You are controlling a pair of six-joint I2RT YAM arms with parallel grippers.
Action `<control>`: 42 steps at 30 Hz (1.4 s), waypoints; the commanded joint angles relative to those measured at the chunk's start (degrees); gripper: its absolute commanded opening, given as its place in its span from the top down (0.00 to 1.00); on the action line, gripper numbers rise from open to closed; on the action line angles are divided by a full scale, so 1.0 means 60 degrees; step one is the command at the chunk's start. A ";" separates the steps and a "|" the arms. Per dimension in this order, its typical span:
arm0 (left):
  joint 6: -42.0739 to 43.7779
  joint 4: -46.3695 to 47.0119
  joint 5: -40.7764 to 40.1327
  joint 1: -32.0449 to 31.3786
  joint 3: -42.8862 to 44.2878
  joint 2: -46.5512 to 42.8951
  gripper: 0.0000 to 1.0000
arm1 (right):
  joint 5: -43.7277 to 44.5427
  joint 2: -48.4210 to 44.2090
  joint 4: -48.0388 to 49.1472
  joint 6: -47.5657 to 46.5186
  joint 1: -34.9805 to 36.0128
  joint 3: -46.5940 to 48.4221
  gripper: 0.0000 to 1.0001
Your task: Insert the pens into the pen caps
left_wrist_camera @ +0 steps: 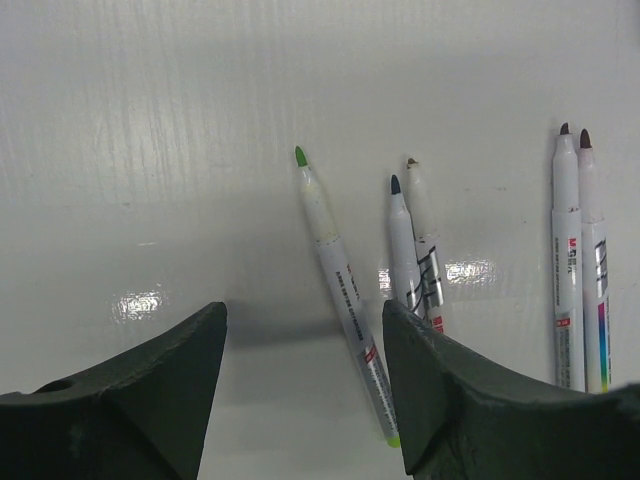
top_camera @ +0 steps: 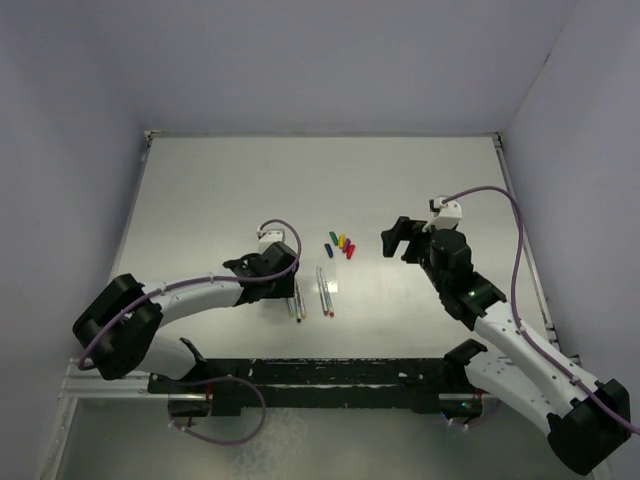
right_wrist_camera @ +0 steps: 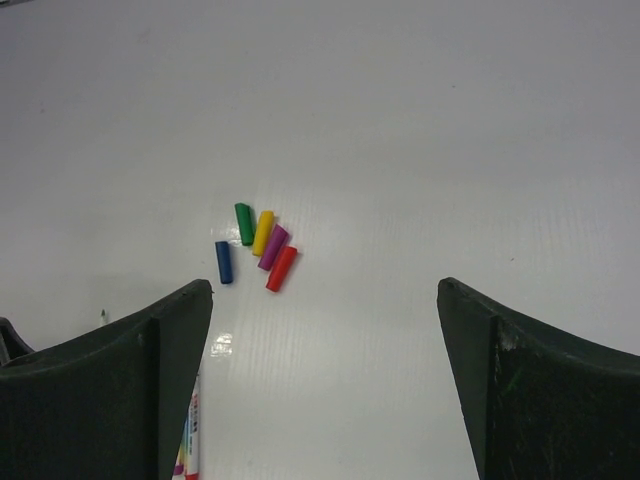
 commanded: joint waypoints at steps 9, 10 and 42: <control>0.0043 -0.0620 -0.0136 -0.0111 0.0348 0.0177 0.42 | -0.0199 0.0003 0.0300 0.0238 -0.0016 0.0088 0.05; 0.0063 -0.0775 -0.0138 -0.0122 0.0377 0.0154 0.44 | -0.0205 -0.0013 0.0297 0.0241 -0.0016 0.0111 0.05; 0.0438 -0.2327 -0.0344 -0.0203 0.0906 -0.1014 0.52 | -0.0294 -0.0408 0.0039 0.0225 -0.0016 0.0092 0.04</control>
